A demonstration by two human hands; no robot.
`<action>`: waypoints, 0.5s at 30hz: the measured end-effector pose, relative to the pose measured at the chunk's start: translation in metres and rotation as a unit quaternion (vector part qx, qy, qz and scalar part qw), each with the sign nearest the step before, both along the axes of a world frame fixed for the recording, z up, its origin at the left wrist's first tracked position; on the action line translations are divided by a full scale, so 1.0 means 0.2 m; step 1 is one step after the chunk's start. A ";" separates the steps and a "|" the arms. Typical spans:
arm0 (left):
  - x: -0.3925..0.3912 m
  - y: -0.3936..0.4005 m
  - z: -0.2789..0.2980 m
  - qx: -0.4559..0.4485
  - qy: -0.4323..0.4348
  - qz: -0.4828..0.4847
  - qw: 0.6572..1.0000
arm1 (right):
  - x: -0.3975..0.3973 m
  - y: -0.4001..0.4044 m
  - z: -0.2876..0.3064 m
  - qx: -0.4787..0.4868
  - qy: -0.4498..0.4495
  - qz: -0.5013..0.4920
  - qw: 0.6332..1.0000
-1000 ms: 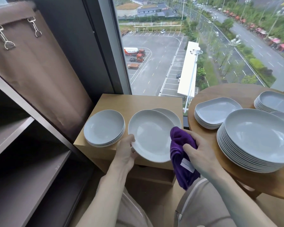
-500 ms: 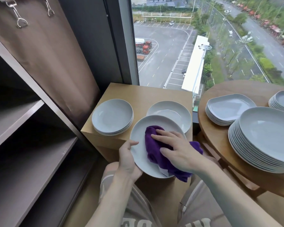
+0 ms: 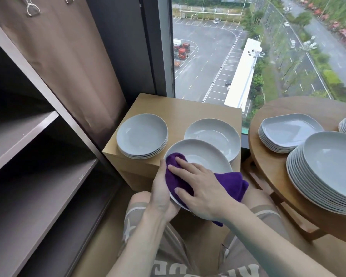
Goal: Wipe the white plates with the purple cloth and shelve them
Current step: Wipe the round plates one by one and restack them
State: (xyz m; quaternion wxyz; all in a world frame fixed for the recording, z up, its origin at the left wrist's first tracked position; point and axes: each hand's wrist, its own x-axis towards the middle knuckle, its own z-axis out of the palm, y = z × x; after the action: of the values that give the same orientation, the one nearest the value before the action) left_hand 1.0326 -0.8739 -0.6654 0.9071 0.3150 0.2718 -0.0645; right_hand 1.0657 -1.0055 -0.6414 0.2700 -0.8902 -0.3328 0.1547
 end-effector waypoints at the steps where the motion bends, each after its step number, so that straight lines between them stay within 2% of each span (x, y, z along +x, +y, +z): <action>1: 0.01 0.01 -0.01 0.007 0.007 0.015 1.000 | -0.02 0.00 0.00 -0.008 0.005 0.017 1.000; 5: 0.03 0.04 0.00 0.005 0.010 0.038 0.999 | -0.04 -0.03 0.01 -0.065 -0.010 0.053 0.996; 9: 0.06 0.06 0.00 0.005 -0.026 0.024 0.999 | -0.01 -0.08 0.03 -0.133 -0.052 0.051 0.988; 12: 0.06 0.08 -0.02 0.028 -0.052 0.031 0.998 | 0.05 -0.12 0.02 -0.167 -0.075 0.014 0.983; 15: 0.02 0.07 0.02 0.078 -0.076 0.017 0.994 | 0.15 -0.19 0.00 -0.157 -0.068 -0.057 0.984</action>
State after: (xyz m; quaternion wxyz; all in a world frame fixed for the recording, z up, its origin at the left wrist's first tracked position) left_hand 1.0376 -0.8603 -0.6614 0.8986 0.3843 0.2116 -0.0033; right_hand 1.0953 -1.0438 -0.6420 0.1121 -0.9474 -0.2707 0.1288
